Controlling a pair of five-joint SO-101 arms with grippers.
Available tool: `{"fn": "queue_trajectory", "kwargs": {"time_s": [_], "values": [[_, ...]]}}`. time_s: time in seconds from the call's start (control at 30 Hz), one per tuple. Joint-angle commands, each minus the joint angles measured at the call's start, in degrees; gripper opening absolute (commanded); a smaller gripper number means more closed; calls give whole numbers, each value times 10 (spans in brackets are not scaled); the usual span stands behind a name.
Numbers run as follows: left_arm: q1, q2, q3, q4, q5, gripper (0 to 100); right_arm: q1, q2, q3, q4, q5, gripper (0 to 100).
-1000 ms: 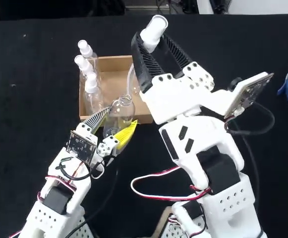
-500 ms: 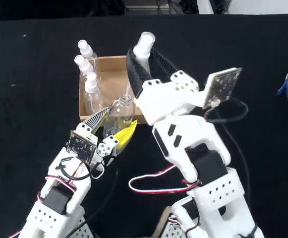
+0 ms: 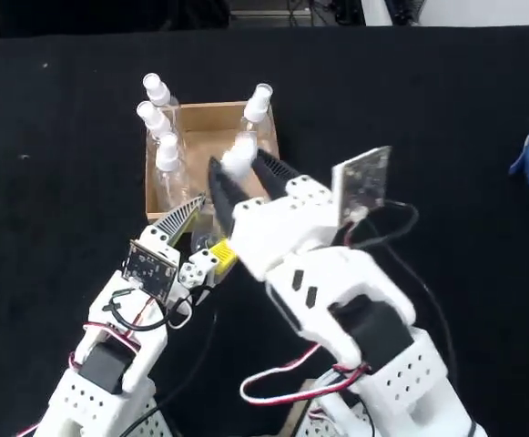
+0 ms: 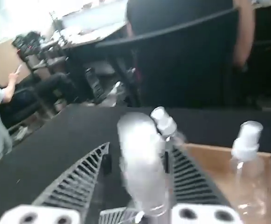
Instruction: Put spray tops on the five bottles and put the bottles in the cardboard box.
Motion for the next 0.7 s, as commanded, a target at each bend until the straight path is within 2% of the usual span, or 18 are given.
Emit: {"fn": "queue_trajectory", "kwargs": {"time_s": [0.0, 0.13, 0.33, 0.5, 0.67], "values": [[1, -10, 15, -11, 1, 30, -28, -16, -7, 1, 33, 188], [1, -10, 15, 7, 1, 30, -26, -28, -36, 33, 62, 188], [1, -10, 15, 6, 1, 30, -21, -82, -118, 200, 126, 191], [3, -10, 15, 3, 1, 30, 16, -102, -80, 243, 140, 200], [7, -10, 15, -17, 4, 30, 14, -107, 1, 222, 138, 331]]}}
